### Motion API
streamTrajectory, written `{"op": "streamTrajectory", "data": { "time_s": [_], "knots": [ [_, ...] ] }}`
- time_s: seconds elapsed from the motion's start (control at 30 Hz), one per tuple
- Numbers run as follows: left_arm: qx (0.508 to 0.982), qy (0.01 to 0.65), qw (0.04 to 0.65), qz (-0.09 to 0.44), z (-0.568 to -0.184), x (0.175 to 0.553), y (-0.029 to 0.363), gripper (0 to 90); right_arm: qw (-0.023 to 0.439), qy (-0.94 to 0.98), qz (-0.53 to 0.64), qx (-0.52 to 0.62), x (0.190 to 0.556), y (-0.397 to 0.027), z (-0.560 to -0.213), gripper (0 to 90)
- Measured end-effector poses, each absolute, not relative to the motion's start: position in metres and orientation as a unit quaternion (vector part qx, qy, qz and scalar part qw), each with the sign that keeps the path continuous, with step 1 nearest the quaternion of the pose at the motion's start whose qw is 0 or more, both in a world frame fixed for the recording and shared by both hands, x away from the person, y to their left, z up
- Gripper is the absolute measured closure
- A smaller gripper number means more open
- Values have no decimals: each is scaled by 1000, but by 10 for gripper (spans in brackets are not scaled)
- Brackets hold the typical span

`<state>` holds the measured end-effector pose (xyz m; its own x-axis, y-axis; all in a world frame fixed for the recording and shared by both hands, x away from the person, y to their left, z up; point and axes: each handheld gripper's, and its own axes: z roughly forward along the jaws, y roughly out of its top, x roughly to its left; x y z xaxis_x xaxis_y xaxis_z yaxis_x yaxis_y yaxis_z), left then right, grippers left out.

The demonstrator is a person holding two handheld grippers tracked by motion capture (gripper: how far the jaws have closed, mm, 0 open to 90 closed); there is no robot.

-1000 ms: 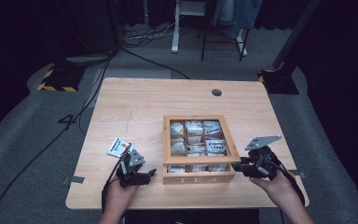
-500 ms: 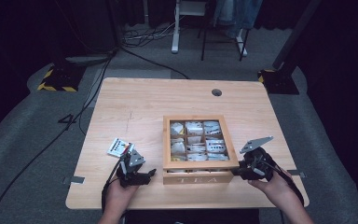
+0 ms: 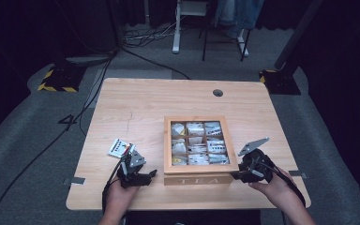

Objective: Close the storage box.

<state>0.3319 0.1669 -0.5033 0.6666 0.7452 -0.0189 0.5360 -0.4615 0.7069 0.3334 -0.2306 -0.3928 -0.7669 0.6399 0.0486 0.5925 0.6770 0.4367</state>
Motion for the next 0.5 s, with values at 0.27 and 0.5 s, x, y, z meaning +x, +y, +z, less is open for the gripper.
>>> {"op": "streamTrajectory", "data": {
  "time_s": [0.27,0.5],
  "knots": [
    [842,381,353,148,-503,332,167,286,56,911,226,342,334,-231,-393,489],
    [842,381,351,148,-503,332,168,286,75,898,260,346,335,-237,-384,421]
  ]
}}
